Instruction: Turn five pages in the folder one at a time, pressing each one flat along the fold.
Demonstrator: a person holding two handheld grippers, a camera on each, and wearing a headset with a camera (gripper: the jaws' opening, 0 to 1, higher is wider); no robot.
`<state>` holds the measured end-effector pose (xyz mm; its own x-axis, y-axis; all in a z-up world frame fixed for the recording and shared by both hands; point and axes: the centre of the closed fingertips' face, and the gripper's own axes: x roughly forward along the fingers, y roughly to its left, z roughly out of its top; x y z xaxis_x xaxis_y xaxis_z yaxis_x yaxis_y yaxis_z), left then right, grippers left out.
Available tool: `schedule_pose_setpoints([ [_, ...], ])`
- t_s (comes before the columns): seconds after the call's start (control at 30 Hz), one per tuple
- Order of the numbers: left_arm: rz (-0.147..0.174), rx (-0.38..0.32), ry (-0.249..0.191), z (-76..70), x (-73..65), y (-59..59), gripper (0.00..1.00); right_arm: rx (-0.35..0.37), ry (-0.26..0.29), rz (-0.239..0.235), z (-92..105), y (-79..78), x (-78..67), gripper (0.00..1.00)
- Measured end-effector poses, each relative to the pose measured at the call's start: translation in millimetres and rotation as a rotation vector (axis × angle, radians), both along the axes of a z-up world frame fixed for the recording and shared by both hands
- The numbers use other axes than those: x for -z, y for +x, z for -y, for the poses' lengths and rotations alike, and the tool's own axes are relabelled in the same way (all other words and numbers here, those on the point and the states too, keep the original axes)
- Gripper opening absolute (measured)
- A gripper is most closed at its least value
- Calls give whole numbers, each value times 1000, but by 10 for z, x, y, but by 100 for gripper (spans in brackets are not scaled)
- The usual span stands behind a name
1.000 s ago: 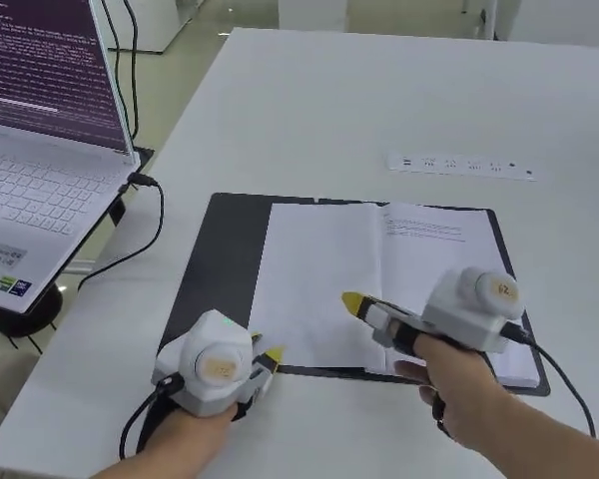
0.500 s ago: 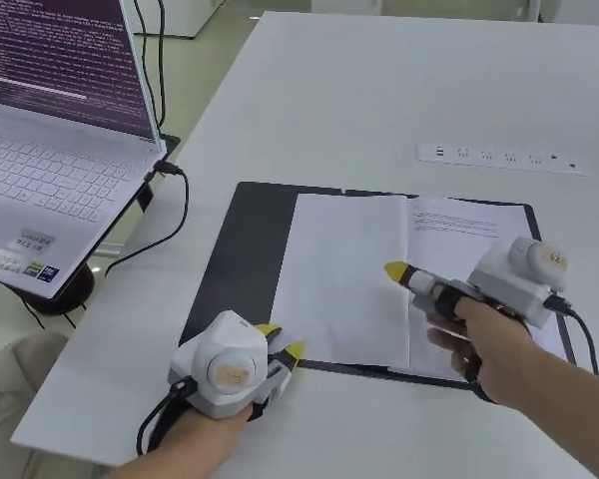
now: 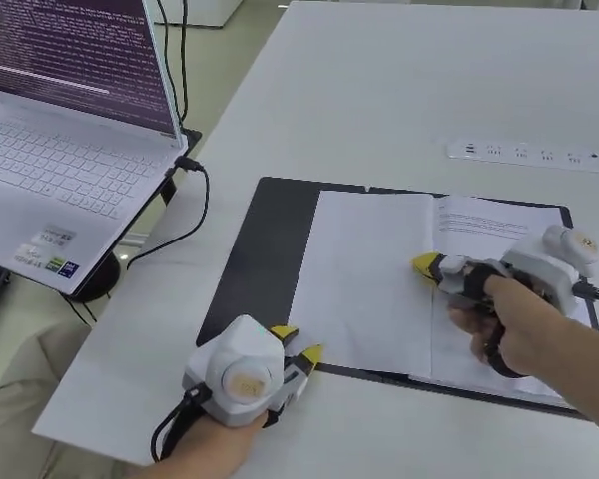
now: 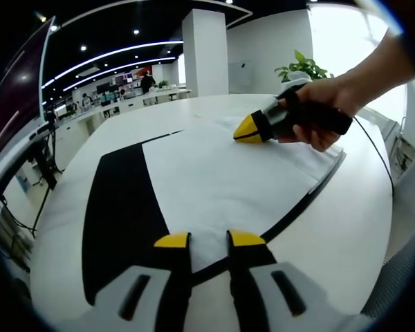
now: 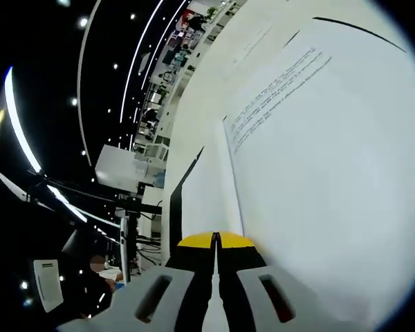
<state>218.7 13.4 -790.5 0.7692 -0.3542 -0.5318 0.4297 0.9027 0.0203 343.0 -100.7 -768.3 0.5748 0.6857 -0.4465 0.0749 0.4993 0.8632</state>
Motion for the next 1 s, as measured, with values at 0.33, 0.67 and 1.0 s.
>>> schedule_pose_setpoints([
  [0.33, 0, -3, -3, 5, -4, -2, 19, 50, 20, -35, -14, 235, -30, 0],
  [0.67, 8, -10, -9, 7, -10, -6, 19, 88, -3, -42, 40, 551, -9, 0],
  [1.0, 19, -15, -9, 5, -9, -3, 19, 178, 55, -66, 87, 805, 34, 0],
])
